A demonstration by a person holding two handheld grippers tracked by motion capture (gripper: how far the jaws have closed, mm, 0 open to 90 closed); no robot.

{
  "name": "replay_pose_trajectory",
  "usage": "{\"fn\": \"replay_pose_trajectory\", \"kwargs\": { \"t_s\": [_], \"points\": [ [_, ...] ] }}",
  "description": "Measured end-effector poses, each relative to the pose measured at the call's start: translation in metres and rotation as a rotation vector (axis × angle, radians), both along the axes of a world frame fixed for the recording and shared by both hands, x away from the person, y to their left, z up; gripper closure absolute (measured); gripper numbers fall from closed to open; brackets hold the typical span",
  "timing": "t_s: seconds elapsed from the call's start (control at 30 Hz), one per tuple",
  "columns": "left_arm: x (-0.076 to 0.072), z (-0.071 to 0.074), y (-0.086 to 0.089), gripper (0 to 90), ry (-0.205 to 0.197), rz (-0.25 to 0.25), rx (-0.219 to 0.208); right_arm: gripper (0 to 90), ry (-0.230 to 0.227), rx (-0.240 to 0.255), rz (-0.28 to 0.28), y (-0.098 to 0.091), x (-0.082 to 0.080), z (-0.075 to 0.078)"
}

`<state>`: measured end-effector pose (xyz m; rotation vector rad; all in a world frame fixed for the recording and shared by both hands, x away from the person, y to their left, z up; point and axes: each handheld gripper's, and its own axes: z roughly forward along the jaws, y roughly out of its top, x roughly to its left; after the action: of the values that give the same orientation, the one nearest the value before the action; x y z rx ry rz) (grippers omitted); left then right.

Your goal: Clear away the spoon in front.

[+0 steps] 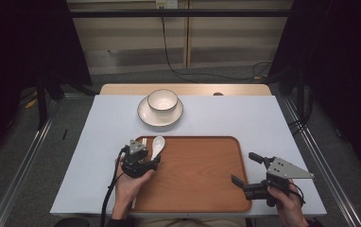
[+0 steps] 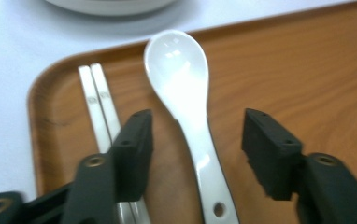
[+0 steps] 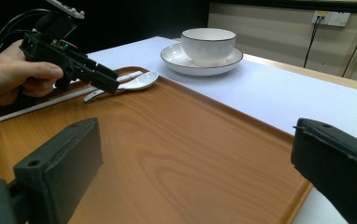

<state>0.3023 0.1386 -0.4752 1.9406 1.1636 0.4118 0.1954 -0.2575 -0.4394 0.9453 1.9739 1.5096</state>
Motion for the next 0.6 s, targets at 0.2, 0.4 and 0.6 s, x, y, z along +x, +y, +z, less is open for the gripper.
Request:
{"fn": "replay_pose_trajectory", "kwargs": {
  "t_s": [0.2,0.4,0.6],
  "points": [
    [0.006,0.003,0.003,16.0,-0.028,0.009,-0.045,1.9,0.000,0.000,0.000,0.000,0.000,0.000],
    [0.010,0.010,0.011,8.8,-0.113,0.024,-0.060,1.9,0.002,0.002,-0.002,0.000,0.000,0.000],
    [0.019,0.014,0.025,3.9,-0.097,0.009,-0.101,1.9,-0.001,0.003,-0.003,0.000,0.001,0.000]
  ]
}}
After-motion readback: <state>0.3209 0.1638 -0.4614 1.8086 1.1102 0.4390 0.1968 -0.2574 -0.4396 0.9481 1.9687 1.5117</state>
